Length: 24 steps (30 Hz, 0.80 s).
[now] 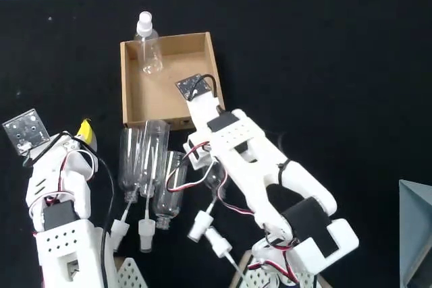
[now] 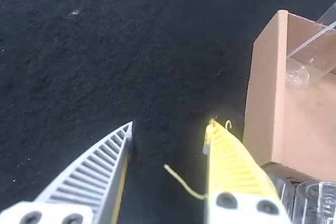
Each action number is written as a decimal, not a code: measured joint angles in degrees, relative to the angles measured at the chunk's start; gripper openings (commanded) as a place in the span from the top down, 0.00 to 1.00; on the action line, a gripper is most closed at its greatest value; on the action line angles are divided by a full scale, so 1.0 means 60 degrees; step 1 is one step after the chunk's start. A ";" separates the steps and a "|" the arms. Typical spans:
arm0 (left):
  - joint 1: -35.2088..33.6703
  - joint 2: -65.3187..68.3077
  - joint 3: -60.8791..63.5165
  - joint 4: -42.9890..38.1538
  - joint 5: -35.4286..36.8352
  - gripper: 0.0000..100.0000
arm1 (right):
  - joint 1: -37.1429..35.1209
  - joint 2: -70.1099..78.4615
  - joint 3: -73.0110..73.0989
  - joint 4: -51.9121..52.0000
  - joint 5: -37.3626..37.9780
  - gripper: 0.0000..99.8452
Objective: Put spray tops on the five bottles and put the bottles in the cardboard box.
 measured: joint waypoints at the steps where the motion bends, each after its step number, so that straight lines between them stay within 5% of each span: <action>1: 0.0000 0.0000 0.0000 0.0000 0.0000 0.79 | 0.0000 0.0000 0.0000 0.0029 0.0000 0.81; 9: 0.0000 0.0000 0.0000 0.0000 0.0000 0.79 | 0.0821 0.0000 -0.0278 0.0044 0.0000 0.95; 24: 0.0000 0.0000 0.0000 0.0000 0.0000 0.80 | 0.1216 0.0015 -0.0293 0.0132 0.0015 0.95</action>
